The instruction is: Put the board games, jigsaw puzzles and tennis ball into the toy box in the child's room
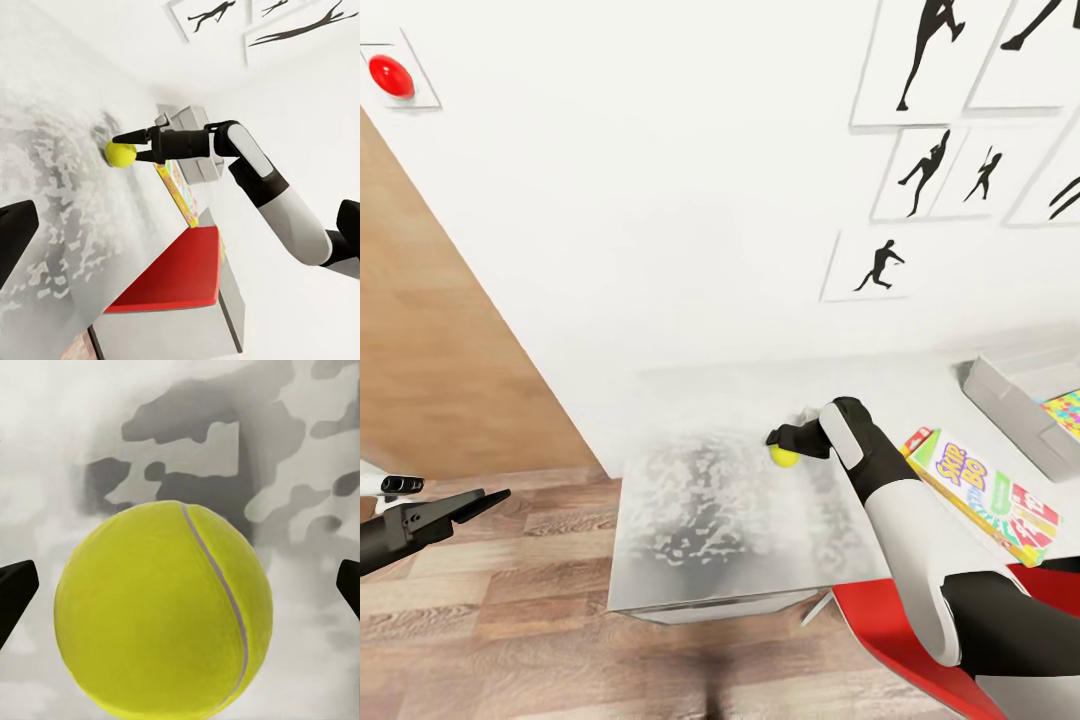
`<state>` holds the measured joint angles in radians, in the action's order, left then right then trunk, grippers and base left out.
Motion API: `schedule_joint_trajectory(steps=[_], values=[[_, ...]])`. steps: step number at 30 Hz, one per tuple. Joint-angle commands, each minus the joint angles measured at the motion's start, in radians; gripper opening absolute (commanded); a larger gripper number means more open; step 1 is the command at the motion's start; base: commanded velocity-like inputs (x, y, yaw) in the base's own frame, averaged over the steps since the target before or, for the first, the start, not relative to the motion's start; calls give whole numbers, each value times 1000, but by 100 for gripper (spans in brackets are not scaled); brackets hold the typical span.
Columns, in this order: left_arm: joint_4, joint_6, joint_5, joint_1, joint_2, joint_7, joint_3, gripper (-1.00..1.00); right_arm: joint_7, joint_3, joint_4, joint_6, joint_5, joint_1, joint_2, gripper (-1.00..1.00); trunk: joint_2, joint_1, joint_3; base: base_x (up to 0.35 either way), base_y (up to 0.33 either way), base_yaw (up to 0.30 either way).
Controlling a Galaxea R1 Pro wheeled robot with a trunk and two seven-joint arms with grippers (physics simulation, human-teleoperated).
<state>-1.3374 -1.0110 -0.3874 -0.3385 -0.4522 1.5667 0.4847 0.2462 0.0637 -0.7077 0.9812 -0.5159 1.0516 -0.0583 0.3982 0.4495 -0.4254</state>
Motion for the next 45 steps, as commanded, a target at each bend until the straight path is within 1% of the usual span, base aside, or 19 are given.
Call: schedule_joint_trajectory(steps=[1,2,24,31,34,35,36,37,39,40,45], values=[[0,-11,1,-1,0,4,0,100,10,2,-1,2,-10,1,0,100,2,1,-2,0,0,0],[0,-11,1,-1,0,4,0,100,10,2,0,3,-10,1,-1,-100,2,1,-2,0,0,0],[0,-11,1,-1,-2,4,0,100,10,2,-3,4,-10,1,1,-100,2,1,-2,0,0,0],[0,-11,1,-1,-2,4,0,100,9,0,-14,5,-15,1,3,-100,2,1,6,0,0,0],[0,-11,1,-1,-2,4,0,100,8,0,-56,11,-18,-3,4,-100,2,1,11,0,0,0],[0,-11,1,-1,-2,4,0,100,8,-2,-108,28,-22,-6,4,-100,2,1,13,0,0,0],[0,-11,1,-1,-2,4,0,100,8,-3,-129,37,-23,-7,4,-100,2,1,14,0,0,0],[0,-11,1,-1,-2,4,0,100,8,-5,-172,54,-24,-9,5,-100,2,1,16,0,0,0],[0,-11,1,-1,-3,4,0,100,8,-6,-213,66,-26,-10,5,-100,2,1,19,0,0,0],[0,-11,1,-1,-3,4,0,100,8,-6,-249,66,-27,-10,5,-100,2,1,21,0,0,0],[0,-11,1,-1,-3,4,0,100,8,-7,-349,66,-30,-13,6,-100,2,1,29,0,-64,0]])
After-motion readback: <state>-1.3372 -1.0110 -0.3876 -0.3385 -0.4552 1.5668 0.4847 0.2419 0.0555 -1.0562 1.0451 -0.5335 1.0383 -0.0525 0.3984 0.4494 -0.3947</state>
